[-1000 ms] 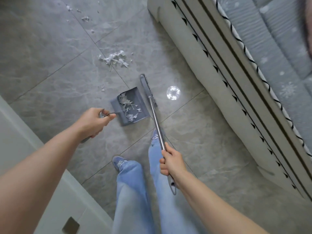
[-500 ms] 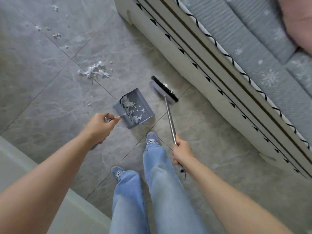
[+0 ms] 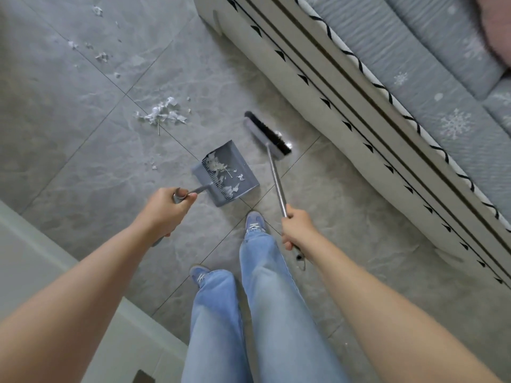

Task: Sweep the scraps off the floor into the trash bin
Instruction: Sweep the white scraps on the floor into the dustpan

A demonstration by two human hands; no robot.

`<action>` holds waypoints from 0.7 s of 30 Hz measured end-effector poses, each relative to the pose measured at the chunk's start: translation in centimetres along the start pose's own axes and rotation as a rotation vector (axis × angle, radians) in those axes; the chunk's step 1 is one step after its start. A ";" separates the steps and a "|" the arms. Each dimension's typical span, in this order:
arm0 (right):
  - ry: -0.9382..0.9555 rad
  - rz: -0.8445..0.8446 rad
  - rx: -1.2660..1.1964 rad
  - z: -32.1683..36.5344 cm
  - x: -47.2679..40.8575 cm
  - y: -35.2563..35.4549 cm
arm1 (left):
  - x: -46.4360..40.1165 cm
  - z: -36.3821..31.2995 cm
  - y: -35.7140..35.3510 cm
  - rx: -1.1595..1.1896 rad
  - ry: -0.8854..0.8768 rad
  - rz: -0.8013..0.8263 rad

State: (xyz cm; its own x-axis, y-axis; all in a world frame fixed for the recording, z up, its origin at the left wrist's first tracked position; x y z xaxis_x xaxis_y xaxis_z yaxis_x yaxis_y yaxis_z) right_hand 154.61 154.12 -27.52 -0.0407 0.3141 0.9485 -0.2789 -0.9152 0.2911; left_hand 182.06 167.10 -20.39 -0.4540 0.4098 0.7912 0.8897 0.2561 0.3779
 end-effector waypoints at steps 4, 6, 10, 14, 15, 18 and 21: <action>0.024 0.118 -0.157 -2.4 5.9 -5.7 | 0.2 -0.2 0.2 -0.030 0.007 -0.016; 0.036 0.116 -0.275 -3.5 8.1 -5.8 | 0.2 -0.2 0.3 -0.032 0.015 -0.023; 0.041 0.030 -0.265 -3.7 8.4 -2.3 | 0.2 0.1 0.3 -0.025 0.020 -0.019; -0.057 -0.058 -0.284 -2.9 4.9 0.3 | -0.2 -0.2 0.2 -0.020 -0.014 -0.004; -0.086 -0.052 -0.276 -2.8 4.4 0.0 | -0.3 -0.4 0.0 -0.022 -0.024 -0.001; -0.141 -0.011 -0.256 -2.4 4.9 -4.5 | -0.7 0.3 0.1 -0.002 -0.037 0.012; -0.129 0.067 -0.257 -1.9 7.7 -9.1 | -1.3 0.9 0.3 0.002 -0.041 0.020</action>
State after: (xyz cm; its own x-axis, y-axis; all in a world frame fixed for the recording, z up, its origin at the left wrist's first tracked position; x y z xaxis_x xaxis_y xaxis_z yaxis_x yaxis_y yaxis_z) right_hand 155.01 165.32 -23.10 0.0503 0.2054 0.9774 -0.5144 -0.8335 0.2016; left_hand 182.90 167.40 -21.73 -0.4377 0.4504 0.7782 0.8986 0.2492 0.3611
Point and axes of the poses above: each hand's wrist, its own x-axis away from the middle knuckle, its own y-axis out of the back of the hand, z = x × y, the point moved 7 cm from there along -x, towards the middle knuckle, and after that the axes turned 12 degrees about x, right-handed, at the moved point
